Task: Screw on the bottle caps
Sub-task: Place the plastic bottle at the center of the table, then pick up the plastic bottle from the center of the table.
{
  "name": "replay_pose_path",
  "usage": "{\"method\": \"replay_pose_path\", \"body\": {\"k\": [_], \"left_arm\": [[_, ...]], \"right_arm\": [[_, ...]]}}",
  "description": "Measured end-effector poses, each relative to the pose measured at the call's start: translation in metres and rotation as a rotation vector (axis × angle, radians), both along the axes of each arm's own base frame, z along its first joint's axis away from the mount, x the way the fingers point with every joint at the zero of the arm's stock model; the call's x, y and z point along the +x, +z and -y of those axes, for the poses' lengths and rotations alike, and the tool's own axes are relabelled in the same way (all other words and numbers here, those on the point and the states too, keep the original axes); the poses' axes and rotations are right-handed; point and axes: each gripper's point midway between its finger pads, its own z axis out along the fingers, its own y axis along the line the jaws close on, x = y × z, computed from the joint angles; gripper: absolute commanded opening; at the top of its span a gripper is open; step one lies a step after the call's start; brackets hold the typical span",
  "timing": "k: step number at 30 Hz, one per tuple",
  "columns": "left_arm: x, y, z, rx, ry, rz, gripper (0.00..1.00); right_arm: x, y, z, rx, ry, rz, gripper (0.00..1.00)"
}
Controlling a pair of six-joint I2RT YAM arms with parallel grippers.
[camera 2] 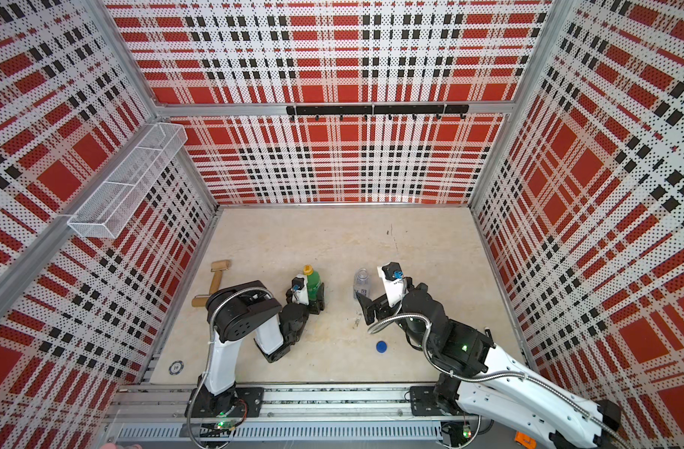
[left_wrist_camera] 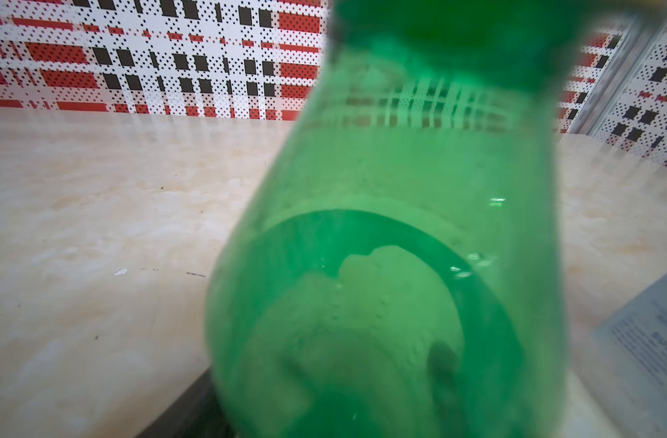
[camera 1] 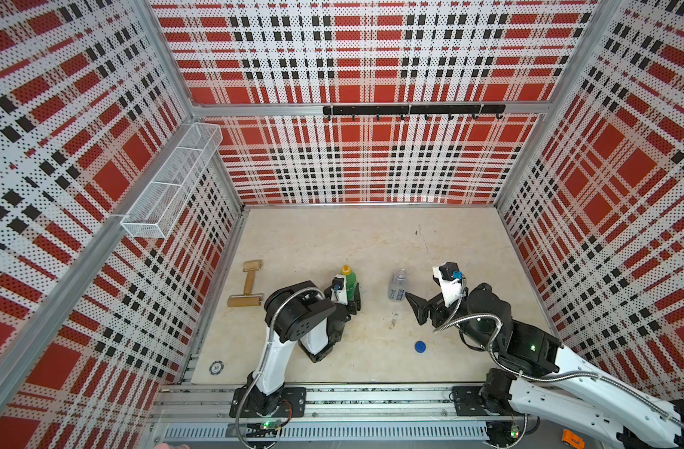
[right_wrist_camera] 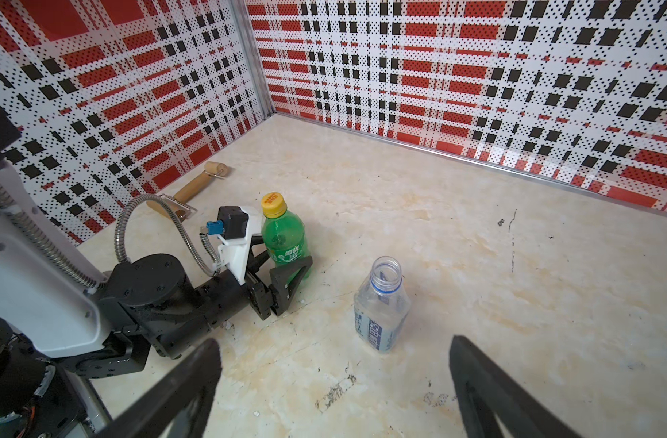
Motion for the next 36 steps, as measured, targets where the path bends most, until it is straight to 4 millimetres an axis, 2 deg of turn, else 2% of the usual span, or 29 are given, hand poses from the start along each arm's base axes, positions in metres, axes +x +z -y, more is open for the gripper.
{"method": "replay_pose_path", "body": {"k": [6, 8, 12, 16, 21, 26, 30, 33, 36], "left_arm": [[-0.011, -0.002, -0.001, -0.003, -0.008, -0.018, 0.92], [-0.016, 0.000, -0.001, -0.006, -0.009, -0.016, 1.00], [-0.029, 0.010, 0.001, -0.017, -0.016, -0.003, 0.99], [-0.045, 0.030, 0.007, -0.035, -0.030, 0.035, 0.99], [-0.066, 0.065, 0.011, -0.082, -0.058, 0.100, 0.99], [-0.086, 0.106, 0.015, -0.135, -0.102, 0.181, 0.99], [-0.100, 0.143, 0.013, -0.189, -0.137, 0.255, 0.99], [-0.106, 0.171, 0.009, -0.215, -0.155, 0.287, 0.99], [-0.099, 0.209, 0.011, -0.228, -0.186, 0.282, 0.99]], "right_arm": [[0.001, -0.004, -0.002, 0.010, -0.009, -0.023, 1.00], [0.003, -0.006, -0.003, 0.006, -0.015, -0.040, 1.00], [0.007, -0.008, -0.008, -0.014, -0.025, -0.091, 1.00], [0.020, -0.004, -0.014, -0.019, -0.036, -0.169, 1.00], [0.044, -0.013, -0.015, -0.029, -0.065, -0.297, 1.00], [0.058, -0.034, -0.012, -0.065, -0.108, -0.414, 1.00], [0.068, -0.040, -0.014, -0.055, -0.137, -0.478, 1.00], [0.073, -0.043, -0.017, -0.039, -0.152, -0.515, 1.00], [0.081, -0.048, -0.022, -0.035, -0.169, -0.559, 1.00]]}}
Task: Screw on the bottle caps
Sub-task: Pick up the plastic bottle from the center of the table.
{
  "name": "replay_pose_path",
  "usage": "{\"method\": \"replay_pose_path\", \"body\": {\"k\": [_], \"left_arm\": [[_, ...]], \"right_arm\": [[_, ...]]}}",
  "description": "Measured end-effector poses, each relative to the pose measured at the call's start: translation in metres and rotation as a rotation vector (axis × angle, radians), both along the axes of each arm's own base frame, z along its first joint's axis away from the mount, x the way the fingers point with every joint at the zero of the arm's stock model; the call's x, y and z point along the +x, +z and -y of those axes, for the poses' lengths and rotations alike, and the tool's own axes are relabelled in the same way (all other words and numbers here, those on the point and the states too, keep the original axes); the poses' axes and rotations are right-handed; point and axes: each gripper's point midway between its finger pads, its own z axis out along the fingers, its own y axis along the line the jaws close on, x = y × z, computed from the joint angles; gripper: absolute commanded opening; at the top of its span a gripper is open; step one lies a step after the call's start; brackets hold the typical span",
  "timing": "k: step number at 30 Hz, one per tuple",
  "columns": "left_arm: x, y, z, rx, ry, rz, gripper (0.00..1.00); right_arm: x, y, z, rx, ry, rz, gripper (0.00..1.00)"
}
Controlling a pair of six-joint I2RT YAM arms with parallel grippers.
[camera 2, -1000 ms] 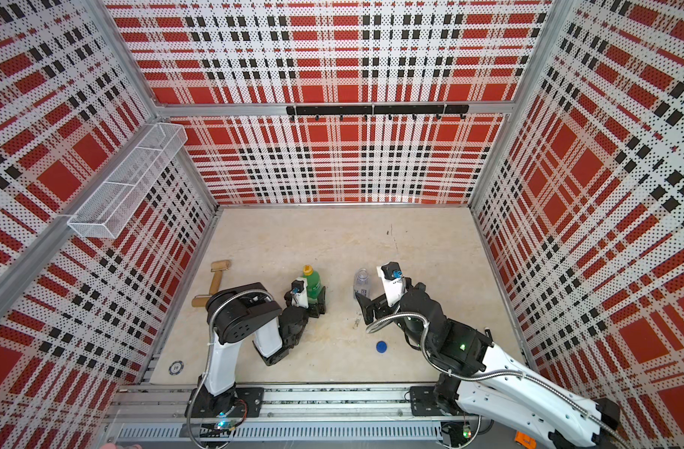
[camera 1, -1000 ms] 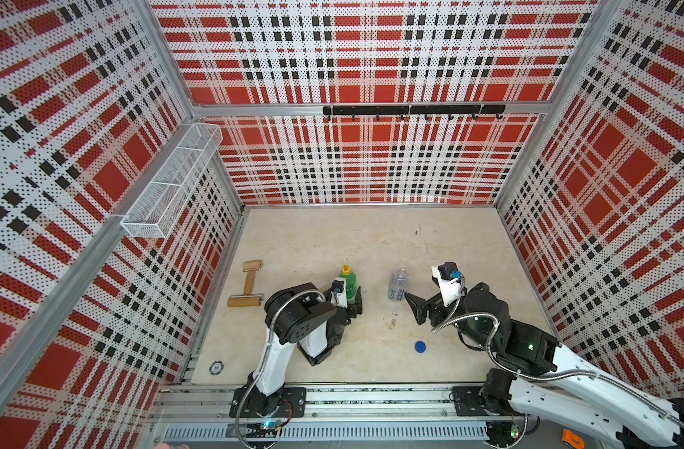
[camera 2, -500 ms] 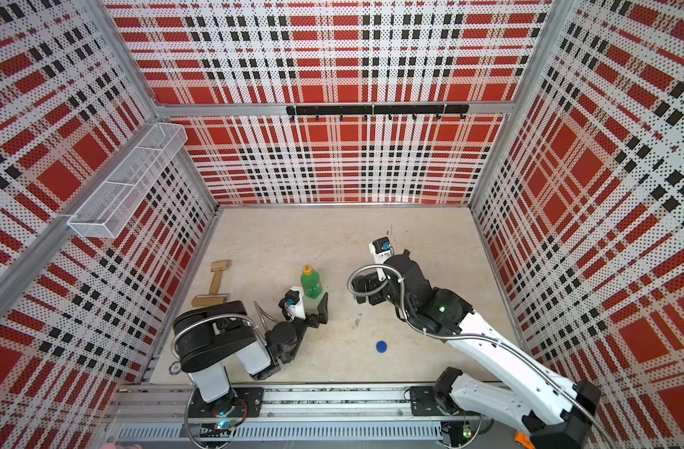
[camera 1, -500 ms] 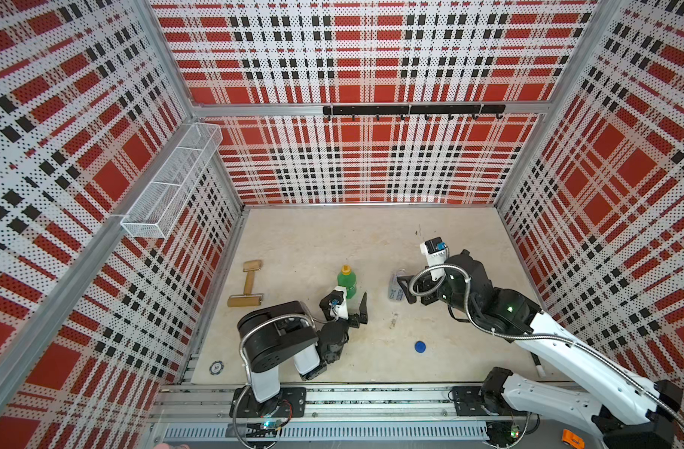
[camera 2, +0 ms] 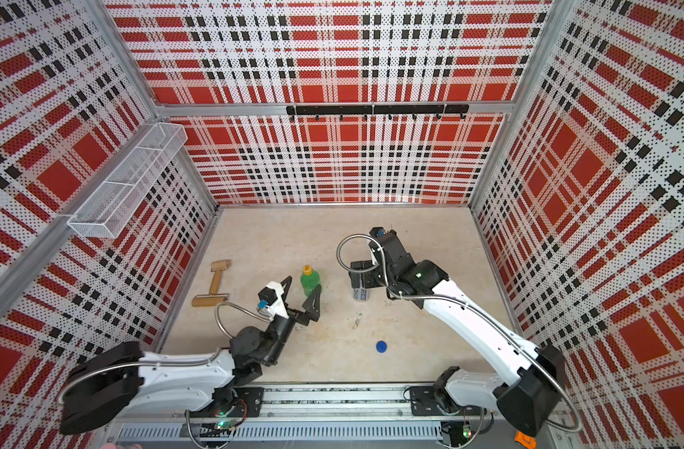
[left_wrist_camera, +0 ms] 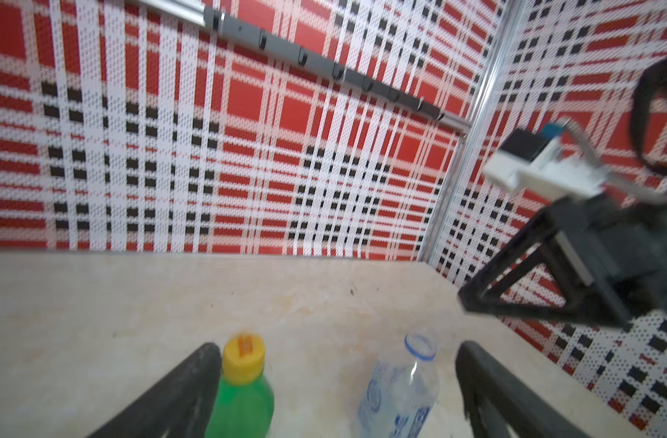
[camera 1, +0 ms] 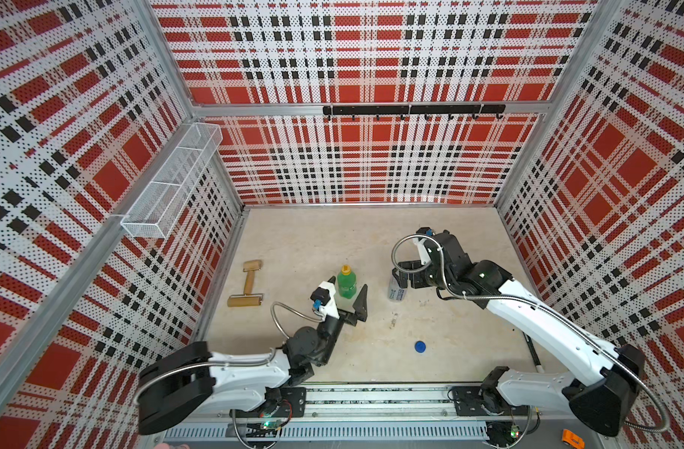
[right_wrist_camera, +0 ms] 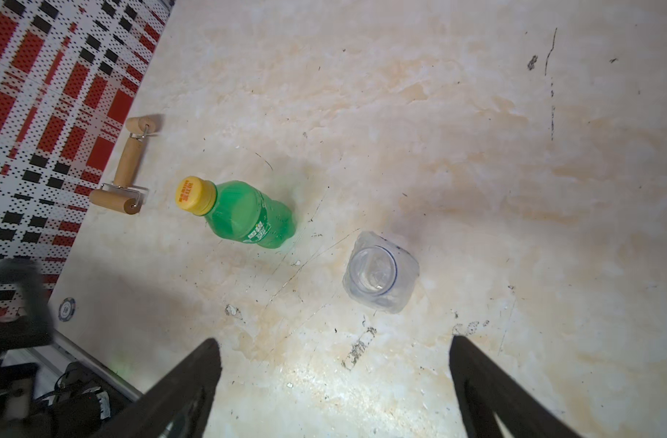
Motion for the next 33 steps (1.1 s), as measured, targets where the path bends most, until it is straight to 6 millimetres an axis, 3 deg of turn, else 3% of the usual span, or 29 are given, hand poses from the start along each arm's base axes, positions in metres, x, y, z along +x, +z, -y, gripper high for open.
{"method": "replay_pose_path", "body": {"k": [4, 9, 13, 15, 18, 23, 28, 33], "left_arm": [[0.020, 0.058, -0.025, -0.058, 0.018, -0.012, 0.99], [0.022, 0.073, -0.045, -0.059, -0.031, -0.065, 0.99], [0.041, 0.086, -0.053, 0.050, -0.019, -0.149, 0.99], [0.051, 0.082, -0.060, 0.096, 0.015, -0.190, 0.99], [0.060, 0.054, -0.073, 0.169, 0.064, -0.277, 0.99], [0.056, 0.015, -0.082, 0.269, 0.057, -0.372, 0.99], [0.047, 0.019, -0.084, 0.304, 0.053, -0.345, 0.99], [0.039, 0.020, -0.073, 0.360, 0.030, -0.315, 0.99]], "right_arm": [[0.011, -0.011, -0.007, -0.017, -0.020, -0.051, 0.96], [0.012, -0.022, -0.006, -0.042, -0.039, -0.087, 0.90], [0.016, -0.028, -0.002, -0.060, -0.061, -0.097, 0.84], [0.017, -0.031, -0.002, -0.066, -0.065, -0.104, 0.82], [0.018, -0.038, -0.003, -0.077, -0.065, -0.120, 0.75], [0.022, -0.056, -0.008, -0.108, -0.055, -0.159, 0.68], [0.026, -0.068, -0.011, -0.134, -0.054, -0.185, 0.64], [0.027, -0.068, -0.011, -0.135, -0.054, -0.183, 0.58]]}}
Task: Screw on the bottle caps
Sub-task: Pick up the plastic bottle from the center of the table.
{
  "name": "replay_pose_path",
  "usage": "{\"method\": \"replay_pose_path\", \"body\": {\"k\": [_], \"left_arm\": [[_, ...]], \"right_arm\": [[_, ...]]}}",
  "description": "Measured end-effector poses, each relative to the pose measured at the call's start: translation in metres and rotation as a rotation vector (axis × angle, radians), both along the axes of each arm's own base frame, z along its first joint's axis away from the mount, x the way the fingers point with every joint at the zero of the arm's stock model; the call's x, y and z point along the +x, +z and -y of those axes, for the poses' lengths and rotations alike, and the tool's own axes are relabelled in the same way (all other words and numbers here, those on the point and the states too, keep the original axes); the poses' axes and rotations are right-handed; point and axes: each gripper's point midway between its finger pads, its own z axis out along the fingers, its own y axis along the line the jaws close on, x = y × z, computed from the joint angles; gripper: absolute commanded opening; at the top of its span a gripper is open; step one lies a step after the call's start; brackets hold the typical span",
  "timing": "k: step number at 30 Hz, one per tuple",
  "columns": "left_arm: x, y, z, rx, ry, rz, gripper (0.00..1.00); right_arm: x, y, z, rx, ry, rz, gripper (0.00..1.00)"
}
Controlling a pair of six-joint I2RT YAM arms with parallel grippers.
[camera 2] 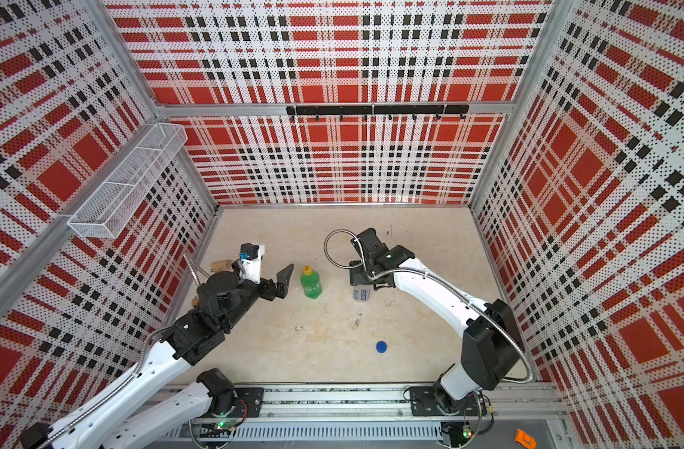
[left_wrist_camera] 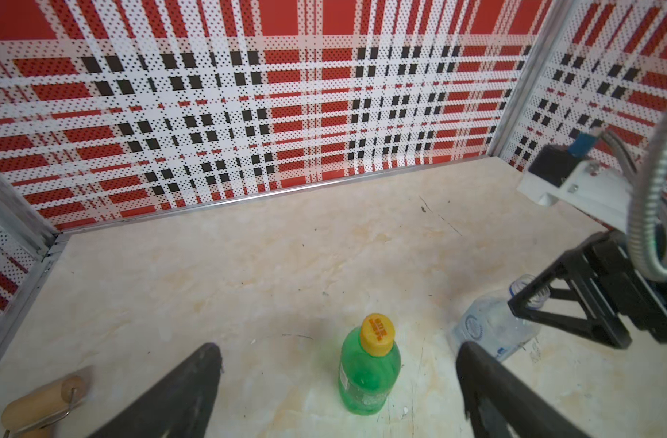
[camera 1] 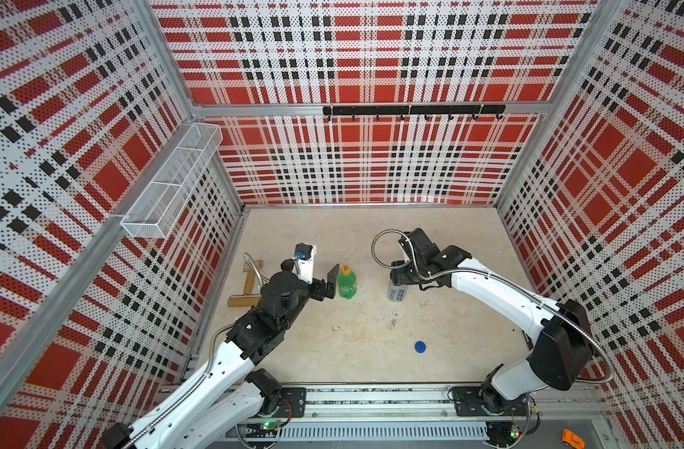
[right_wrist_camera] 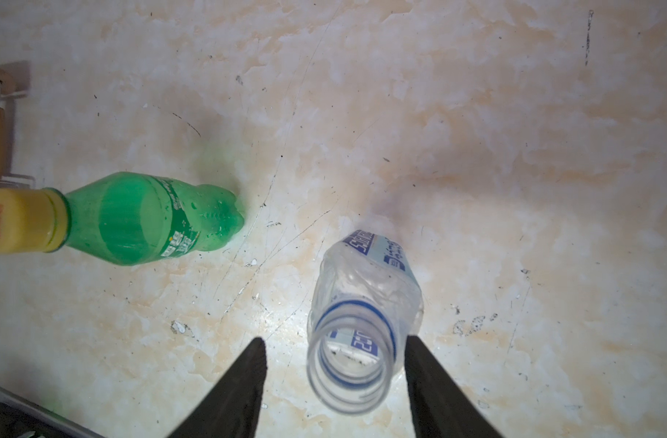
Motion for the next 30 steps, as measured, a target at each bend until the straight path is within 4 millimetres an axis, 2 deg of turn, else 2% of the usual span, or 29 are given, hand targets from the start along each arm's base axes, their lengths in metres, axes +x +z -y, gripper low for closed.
{"method": "replay_pose_path", "body": {"k": [10, 18, 26, 30], "left_arm": [[-0.004, -0.006, -0.004, 0.042, 0.008, 0.015, 0.99], [-0.005, -0.006, -0.004, 0.053, 0.004, 0.019, 0.99], [-0.005, -0.006, -0.003, 0.060, 0.000, 0.022, 0.99], [-0.006, -0.007, -0.002, 0.065, -0.004, 0.022, 0.99]], "right_arm": [[0.004, 0.001, 0.002, -0.015, -0.008, 0.013, 0.53], [0.006, -0.003, 0.004, -0.035, -0.016, 0.015, 0.52], [0.008, -0.014, 0.002, -0.055, -0.010, -0.005, 0.45], [0.010, -0.012, 0.001, -0.050, -0.005, 0.004, 0.44]]}}
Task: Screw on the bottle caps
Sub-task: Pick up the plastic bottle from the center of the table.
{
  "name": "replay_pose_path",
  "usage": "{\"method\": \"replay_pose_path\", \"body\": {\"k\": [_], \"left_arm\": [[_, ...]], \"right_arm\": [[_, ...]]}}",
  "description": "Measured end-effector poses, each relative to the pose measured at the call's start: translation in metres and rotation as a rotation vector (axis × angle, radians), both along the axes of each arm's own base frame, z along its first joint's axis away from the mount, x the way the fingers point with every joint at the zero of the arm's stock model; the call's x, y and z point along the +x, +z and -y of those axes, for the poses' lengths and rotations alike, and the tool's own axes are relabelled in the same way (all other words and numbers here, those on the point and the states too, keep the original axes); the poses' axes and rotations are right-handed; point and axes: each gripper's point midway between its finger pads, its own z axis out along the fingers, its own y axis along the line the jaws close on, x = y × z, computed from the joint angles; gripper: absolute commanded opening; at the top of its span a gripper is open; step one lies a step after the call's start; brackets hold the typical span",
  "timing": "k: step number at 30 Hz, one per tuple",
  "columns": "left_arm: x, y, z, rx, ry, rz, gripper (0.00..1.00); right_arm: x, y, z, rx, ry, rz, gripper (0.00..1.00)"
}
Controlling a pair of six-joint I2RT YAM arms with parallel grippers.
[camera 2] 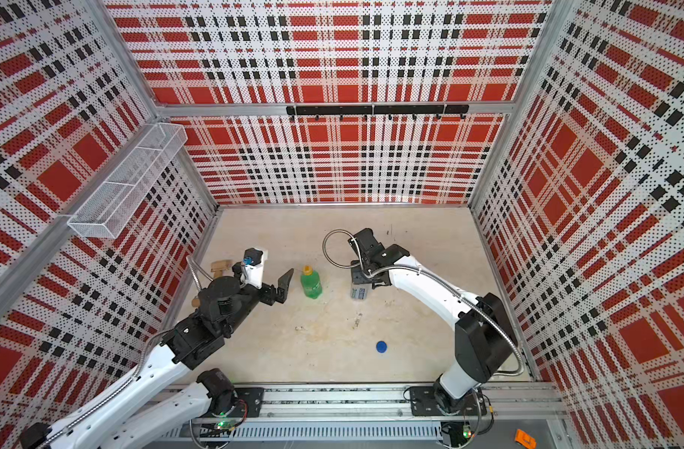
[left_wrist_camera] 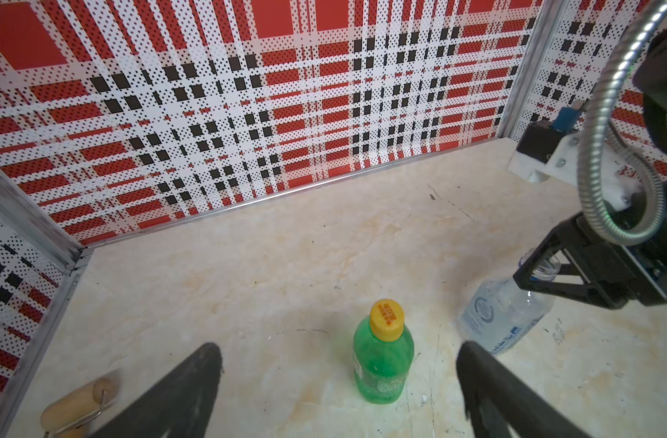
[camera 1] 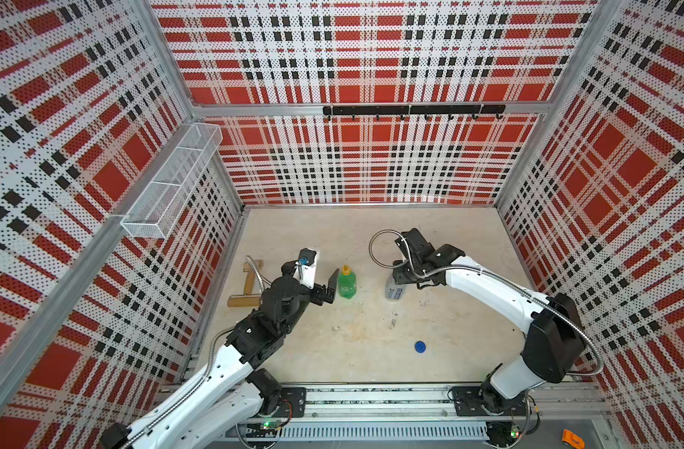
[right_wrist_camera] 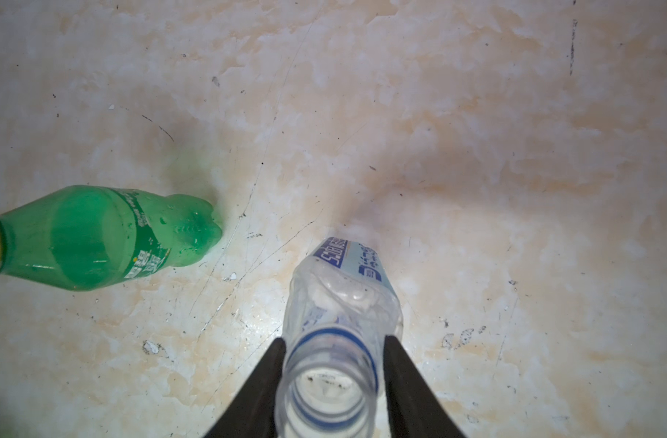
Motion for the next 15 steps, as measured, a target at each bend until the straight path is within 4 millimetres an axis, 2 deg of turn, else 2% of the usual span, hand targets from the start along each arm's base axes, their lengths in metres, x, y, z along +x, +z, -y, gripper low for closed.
{"method": "replay_pose_path", "body": {"k": [8, 15], "left_arm": [[-0.001, -0.001, 0.001, 0.009, -0.008, 0.001, 0.99], [-0.008, -0.003, 0.011, 0.008, -0.064, 0.001, 0.99]], "right_arm": [[0.002, 0.001, -0.001, 0.001, 0.003, 0.010, 0.36], [0.000, 0.003, 0.000, -0.009, 0.029, 0.016, 0.32]]}}
